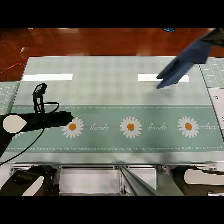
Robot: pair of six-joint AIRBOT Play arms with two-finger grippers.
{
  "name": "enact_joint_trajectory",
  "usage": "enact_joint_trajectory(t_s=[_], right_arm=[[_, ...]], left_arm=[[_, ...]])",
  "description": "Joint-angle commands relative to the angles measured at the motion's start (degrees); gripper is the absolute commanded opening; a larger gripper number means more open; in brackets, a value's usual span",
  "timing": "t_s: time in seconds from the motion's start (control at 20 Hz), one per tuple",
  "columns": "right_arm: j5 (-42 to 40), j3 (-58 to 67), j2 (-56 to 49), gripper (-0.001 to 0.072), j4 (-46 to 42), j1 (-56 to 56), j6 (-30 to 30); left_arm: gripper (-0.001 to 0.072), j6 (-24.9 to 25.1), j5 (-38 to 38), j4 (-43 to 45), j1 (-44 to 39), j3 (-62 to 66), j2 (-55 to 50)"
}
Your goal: Fold the shirts.
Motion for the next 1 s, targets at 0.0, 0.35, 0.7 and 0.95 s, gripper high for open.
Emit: enact_joint_trajectory(t_s=[0.0,0.35,0.7,0.95], right_arm=[[8.2,0.3,1.3,0.0026,-1.8,-10.6,1.0],[17.9,-13.1,9.9,0.0026,-20.9,-24.2,2.3],[16.3,-43.1,23.9,0.0037,-40.2,-35.6,-0.5],[12.7,-47.6,24.4,0.0411,-36.3,-35.9,1.7]], left_arm=[[0.0026,0.0,0.1,0.0,0.0,0.0,0.0],[0.0027,0.0,1.7,0.0,0.0,0.0,0.0],[0.0027,0.0,4.2,0.0,0.0,0.0,0.0],[0.0027,4.4,5.5,0.5,0.8,0.0,0.0]])
